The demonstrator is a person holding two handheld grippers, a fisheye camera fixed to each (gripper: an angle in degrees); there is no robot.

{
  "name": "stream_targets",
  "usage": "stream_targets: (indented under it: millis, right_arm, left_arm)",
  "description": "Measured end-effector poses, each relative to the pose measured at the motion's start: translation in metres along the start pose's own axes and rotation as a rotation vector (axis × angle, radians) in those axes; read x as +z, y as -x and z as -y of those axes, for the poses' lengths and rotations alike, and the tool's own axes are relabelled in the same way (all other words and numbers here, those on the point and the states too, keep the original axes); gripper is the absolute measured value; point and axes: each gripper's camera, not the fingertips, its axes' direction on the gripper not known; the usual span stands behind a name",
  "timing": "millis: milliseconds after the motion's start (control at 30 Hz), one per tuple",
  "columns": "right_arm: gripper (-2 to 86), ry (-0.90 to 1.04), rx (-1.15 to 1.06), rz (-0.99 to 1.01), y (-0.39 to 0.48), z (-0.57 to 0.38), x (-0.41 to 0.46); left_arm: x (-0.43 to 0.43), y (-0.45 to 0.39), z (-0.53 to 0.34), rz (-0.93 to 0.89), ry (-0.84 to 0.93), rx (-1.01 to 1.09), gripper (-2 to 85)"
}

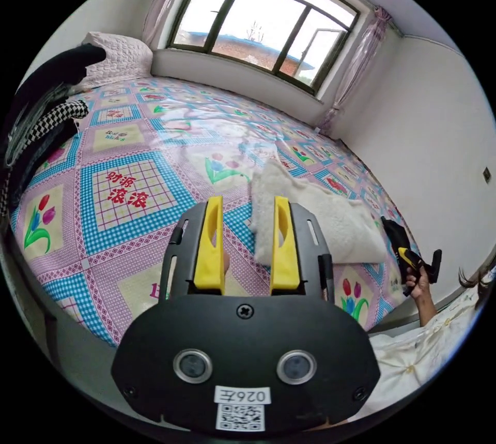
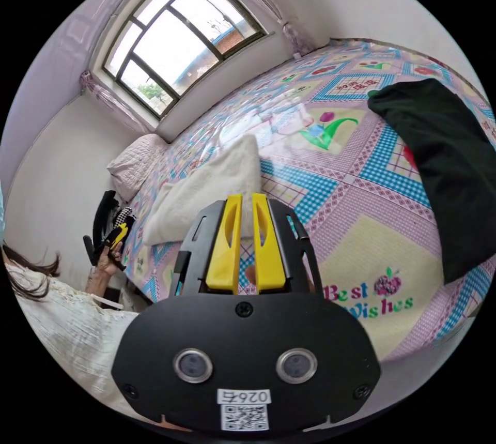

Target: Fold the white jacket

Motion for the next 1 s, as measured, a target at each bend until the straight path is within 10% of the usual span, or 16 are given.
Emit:
stream_targets:
  millis: [300, 400, 733, 1000]
  right_arm:
    - [6.1, 0.024, 0.037, 0.063, -0.002, -0.06, 0.005]
    - [3.7, -0.028, -0.003, 0.059, 0.011, -0.071, -0.004]
    - [-0.9, -0.942, -0.664, -0.221, 0.166, -0.116, -0.196]
    - [-0.4, -1.373, -0.826, -0.157, 0.187, -0.16, -0.235]
  left_arm:
    - [0.045, 0.004, -0.068, -0.086, 0.161, -0.123, 16.6]
    - [0.039, 0.0, -0.087, -0.22, 0.198, -0.119, 2.9]
    - [-0.173, -0.155, -0.089, -0.391, -0.682, 0.475, -1.0]
    - [-0.239, -0.269, -0.141, -0.223, -0.98, 0.829, -0.8]
